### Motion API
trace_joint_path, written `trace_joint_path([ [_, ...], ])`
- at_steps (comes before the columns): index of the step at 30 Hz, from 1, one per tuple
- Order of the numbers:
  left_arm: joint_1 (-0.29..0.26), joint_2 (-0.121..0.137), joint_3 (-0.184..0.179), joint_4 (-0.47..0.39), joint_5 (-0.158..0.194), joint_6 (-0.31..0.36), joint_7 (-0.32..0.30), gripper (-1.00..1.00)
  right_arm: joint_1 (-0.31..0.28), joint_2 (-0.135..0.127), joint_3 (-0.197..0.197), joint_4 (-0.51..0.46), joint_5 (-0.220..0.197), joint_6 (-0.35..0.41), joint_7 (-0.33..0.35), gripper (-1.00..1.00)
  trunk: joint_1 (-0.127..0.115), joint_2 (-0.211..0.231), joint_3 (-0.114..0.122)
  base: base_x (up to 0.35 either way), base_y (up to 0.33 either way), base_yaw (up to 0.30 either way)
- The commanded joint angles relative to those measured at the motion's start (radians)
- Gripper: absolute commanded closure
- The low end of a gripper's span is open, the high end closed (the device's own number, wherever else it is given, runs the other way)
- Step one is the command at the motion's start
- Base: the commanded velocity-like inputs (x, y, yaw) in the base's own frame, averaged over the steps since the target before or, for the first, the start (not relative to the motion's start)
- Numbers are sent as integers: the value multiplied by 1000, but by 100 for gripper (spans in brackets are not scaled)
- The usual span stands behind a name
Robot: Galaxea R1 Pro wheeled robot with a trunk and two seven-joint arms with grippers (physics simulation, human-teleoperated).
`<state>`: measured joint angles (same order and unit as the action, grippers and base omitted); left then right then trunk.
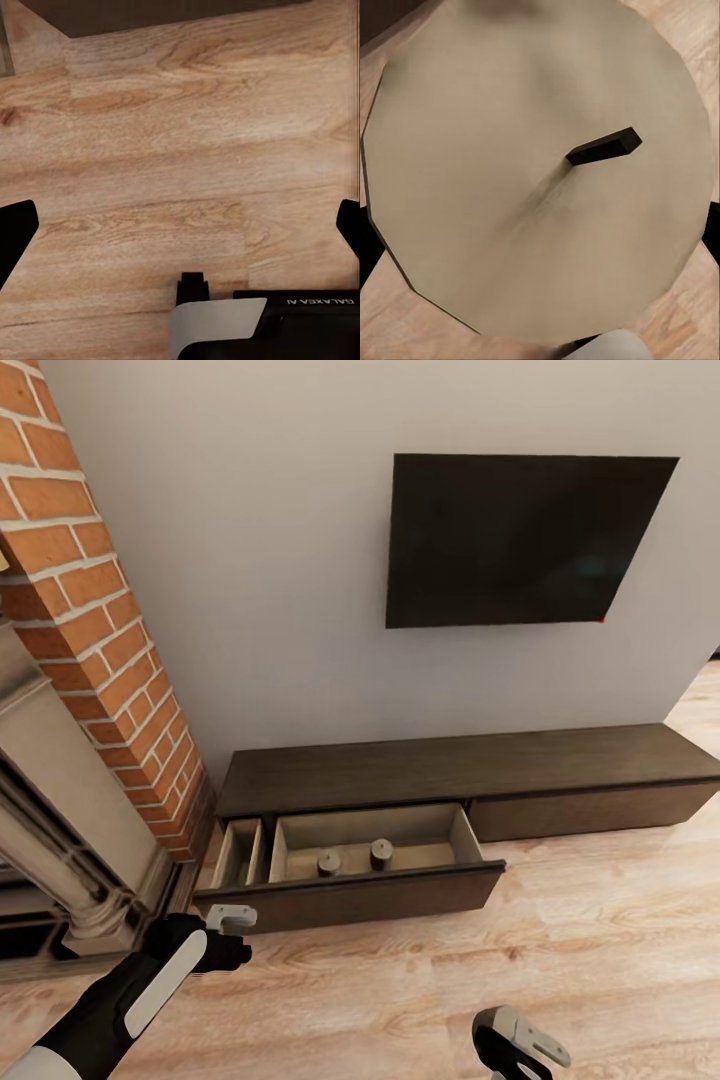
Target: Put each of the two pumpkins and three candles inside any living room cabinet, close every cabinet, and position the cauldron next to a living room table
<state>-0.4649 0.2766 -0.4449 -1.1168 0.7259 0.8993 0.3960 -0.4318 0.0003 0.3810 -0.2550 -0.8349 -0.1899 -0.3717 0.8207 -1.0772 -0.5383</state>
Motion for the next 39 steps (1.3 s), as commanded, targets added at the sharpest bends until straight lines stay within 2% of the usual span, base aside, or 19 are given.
trace_joint_path([
  [1, -1, 1, -3, -1, 10, 1, 10, -100, -1, 0, 9, 0, -9, -5, -4, 100, 0, -1, -1, 239, -263, 0],
  [15, -1, 1, -3, -1, 10, 2, 10, -100, -1, 0, 9, -1, -9, -5, -4, 100, 0, -1, -1, 236, -226, 0],
  [31, -1, 1, -3, -1, 11, 1, 9, -100, -1, 0, 9, 5, -10, -2, -4, 100, 0, -1, -1, 214, -7, 0],
  [39, -1, 1, -3, -1, 11, 1, 10, -100, -1, -1, 13, -3, -7, -4, -6, 100, 0, -1, -1, 149, -158, 0],
])
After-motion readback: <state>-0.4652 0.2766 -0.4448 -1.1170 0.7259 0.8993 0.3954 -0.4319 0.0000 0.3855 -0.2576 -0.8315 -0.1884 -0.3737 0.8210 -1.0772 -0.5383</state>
